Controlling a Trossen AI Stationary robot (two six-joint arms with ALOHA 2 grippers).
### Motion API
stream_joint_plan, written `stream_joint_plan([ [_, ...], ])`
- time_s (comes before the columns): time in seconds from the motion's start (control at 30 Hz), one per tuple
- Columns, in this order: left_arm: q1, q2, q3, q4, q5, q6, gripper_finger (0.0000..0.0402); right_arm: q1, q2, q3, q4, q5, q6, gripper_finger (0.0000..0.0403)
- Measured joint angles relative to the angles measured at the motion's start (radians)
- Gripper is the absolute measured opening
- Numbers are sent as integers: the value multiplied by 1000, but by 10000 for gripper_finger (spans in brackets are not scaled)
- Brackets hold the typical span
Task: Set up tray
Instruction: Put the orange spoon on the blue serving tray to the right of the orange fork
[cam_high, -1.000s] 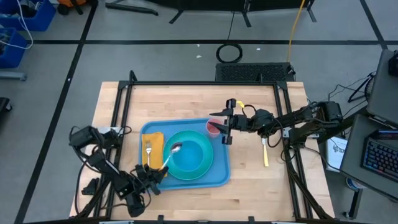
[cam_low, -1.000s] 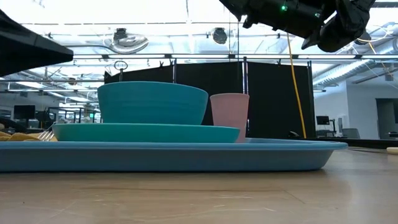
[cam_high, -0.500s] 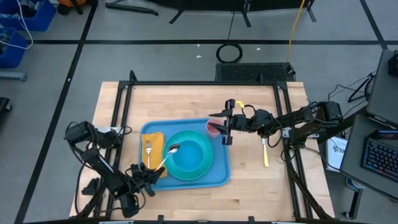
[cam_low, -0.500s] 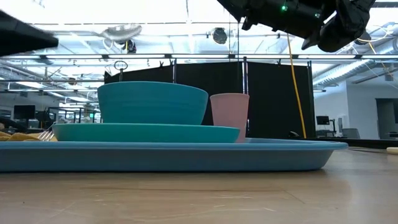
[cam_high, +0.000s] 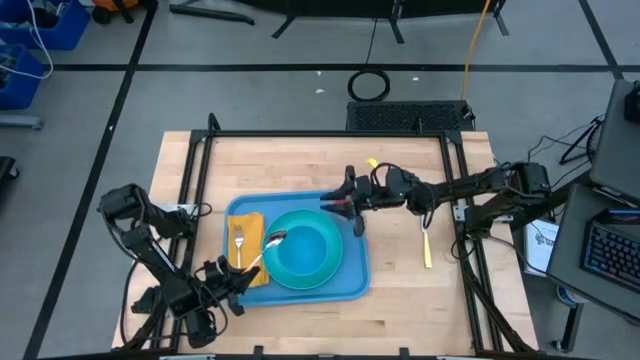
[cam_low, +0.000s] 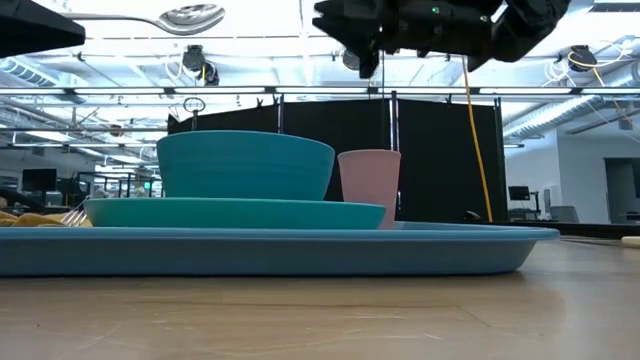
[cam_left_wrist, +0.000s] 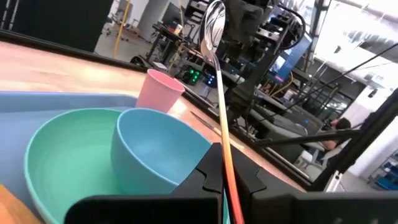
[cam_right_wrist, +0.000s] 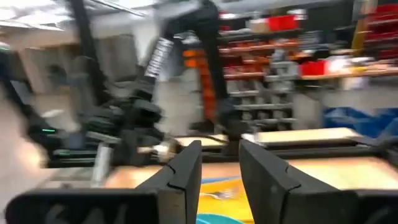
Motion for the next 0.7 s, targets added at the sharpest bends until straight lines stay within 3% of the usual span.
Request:
stream_joint_plan([
  [0.13,10,0,0,-1,0,9,0,6,0,-1,1,-137,-50,95],
  [0.37,26,0,0,-1,0,10,0,11,14,19,-37,-264,40,95],
  [0.57,27,0,0,2,0,18,0,11,45,138,-287,-257,62,110],
  [0.7,29,0,0,1,0,24,0,12,100,177,-290,-267,42,133],
])
